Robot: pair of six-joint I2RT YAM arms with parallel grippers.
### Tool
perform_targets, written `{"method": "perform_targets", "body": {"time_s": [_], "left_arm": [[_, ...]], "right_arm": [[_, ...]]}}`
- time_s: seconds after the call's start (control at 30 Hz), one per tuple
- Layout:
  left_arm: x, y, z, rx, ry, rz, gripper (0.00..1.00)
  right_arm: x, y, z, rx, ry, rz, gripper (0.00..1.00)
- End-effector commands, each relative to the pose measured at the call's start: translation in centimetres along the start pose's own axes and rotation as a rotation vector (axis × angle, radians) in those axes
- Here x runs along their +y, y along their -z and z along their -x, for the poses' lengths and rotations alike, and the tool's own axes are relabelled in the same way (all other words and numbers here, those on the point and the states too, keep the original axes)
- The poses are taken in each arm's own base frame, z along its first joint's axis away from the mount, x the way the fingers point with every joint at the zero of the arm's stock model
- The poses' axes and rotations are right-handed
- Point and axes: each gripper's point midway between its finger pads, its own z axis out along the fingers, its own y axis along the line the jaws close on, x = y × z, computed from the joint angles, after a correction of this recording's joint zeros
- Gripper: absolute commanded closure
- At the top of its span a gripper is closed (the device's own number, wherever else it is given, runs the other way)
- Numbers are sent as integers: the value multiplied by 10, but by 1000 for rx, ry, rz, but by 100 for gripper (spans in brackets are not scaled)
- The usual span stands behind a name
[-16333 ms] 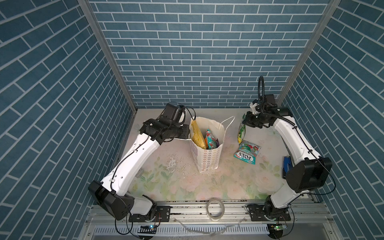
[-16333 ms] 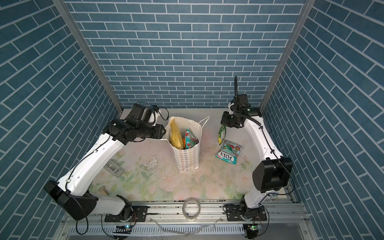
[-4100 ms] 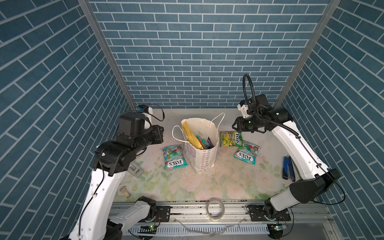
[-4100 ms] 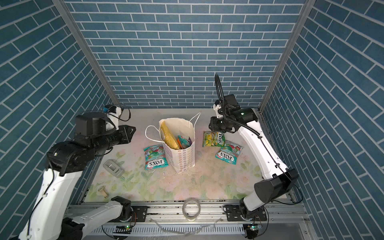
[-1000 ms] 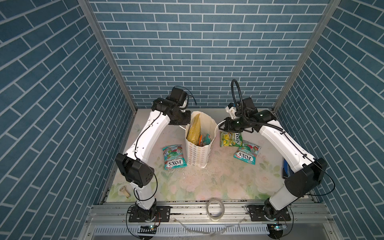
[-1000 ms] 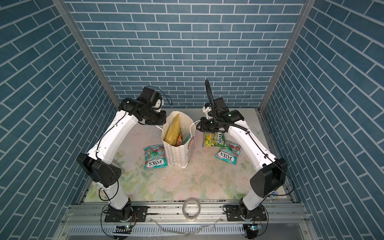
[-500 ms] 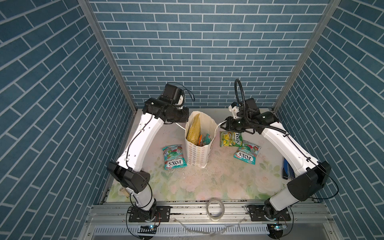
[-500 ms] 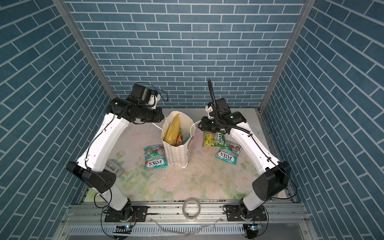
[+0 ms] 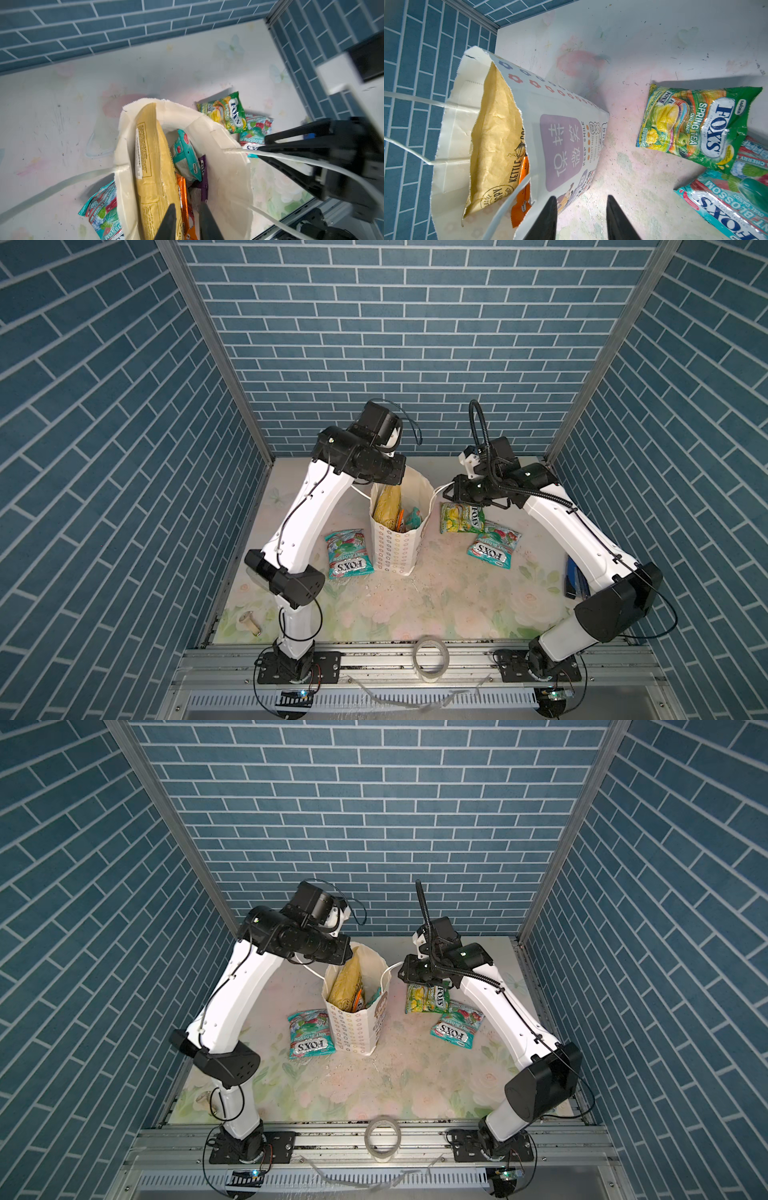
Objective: Take the snacks out of the paper bag
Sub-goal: 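Lower the left gripper into the bag beside the yellow chips bag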
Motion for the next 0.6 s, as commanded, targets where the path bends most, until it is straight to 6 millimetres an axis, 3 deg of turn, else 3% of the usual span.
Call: {"method": "perform_targets", "body": {"time_s": [0.0, 0.3, 0.57], "left_arm": [[20, -5, -17, 79, -5, 100, 77], [33, -30, -18, 108, -23, 179, 78], [28, -51, -15, 115, -29, 147, 75]], "right_arm": [[5, 19, 1, -28, 26, -5, 60], [4, 20, -2, -29, 26, -2, 60], [3, 20, -2, -34, 28, 0, 60]]}}
